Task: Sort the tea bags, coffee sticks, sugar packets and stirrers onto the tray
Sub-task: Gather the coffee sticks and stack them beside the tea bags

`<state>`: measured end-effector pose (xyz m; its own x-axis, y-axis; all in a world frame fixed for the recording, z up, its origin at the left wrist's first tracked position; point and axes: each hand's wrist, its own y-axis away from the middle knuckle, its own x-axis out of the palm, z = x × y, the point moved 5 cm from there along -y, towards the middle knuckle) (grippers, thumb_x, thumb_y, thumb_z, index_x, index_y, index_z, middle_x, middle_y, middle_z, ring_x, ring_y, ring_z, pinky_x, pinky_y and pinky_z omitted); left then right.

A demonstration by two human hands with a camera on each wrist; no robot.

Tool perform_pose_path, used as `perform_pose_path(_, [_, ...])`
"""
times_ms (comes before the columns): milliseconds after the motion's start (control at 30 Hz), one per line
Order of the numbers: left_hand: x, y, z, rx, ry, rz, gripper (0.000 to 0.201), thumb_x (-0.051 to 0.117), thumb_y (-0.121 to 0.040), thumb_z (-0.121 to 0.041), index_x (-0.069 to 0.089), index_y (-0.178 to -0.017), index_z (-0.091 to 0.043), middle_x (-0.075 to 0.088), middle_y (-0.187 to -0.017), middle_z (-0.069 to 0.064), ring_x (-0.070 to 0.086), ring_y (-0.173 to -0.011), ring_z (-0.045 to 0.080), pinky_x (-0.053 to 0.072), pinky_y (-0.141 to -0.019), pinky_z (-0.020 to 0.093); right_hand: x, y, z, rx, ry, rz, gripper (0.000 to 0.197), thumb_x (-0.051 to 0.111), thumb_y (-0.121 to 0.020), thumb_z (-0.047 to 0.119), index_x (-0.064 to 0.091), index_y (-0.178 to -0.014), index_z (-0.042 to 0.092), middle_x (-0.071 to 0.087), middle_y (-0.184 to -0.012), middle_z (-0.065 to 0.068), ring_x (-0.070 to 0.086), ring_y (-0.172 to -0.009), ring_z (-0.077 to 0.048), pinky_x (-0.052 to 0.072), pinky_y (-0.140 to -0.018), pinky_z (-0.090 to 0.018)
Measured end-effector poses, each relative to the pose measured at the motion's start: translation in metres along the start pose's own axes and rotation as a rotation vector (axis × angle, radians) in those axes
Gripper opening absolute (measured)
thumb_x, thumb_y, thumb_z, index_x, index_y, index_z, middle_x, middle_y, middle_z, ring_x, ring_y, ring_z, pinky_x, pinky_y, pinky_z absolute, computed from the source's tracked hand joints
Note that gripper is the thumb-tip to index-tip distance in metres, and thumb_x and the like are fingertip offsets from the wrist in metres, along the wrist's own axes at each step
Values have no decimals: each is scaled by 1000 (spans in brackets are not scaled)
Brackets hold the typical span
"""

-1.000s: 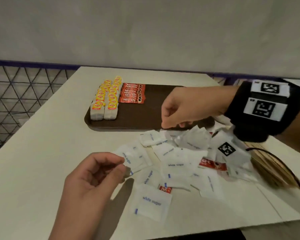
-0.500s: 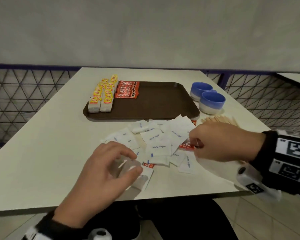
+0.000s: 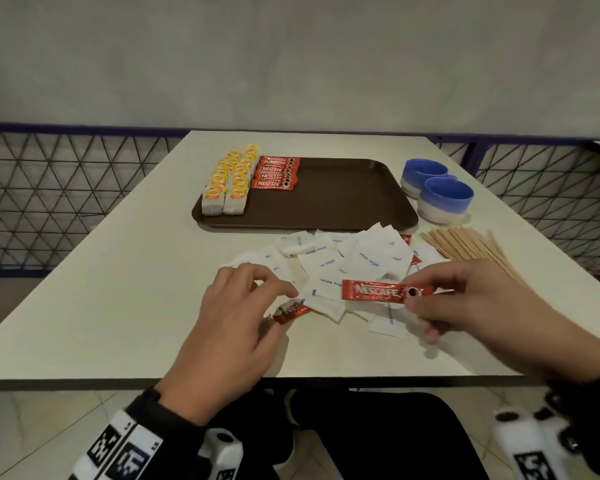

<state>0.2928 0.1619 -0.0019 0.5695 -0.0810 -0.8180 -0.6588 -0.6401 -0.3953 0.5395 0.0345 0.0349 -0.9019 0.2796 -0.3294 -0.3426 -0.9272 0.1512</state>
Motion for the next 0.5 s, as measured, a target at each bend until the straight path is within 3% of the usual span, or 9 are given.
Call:
perform_pose_path(100, [-2,1,-2,-20,5,-38,17,62,-91,-31,66,-105,-40,48,-111,-19,41,-104,13,43,-90,37,30,-6,-21,-47,-244,-9,17,73,-86,0,80,-95,14,64,-71,-24,57,-59,-35,54,-59,-42])
perform_pose_path(200, [-1,0,-2,-54,-57,-39,17,63,-85,-52,72,-92,-40,48,-104,-19,40,-101,12,41,-89,36,48,-15,-28,-108,-361,-45,21,69,-89,-5,79,-93,13,61,-68,-25,52,-58,-37,49,-54,-37])
perform_pose_path(367, [4,-1,2,-102,-133,-41,40,62,-77,-71,75,-103,-43,47,-102,-19,38,-101,10,38,-84,35,52,-27,-23,-177,-424,-100,25,68,-90,-5,79,-91,17,60,-63,-23,51,-50,-32,48,-52,-35])
perform_pose_path(500, [6,-2,2,-90,-136,-27,35,60,-81,-69,73,-105,-47,46,-101,-19,40,-100,13,38,-82,37,52,-26,-26,-184,-393,-79,25,69,-91,-2,79,-93,20,62,-63,-21,52,-52,-33,48,-52,-35])
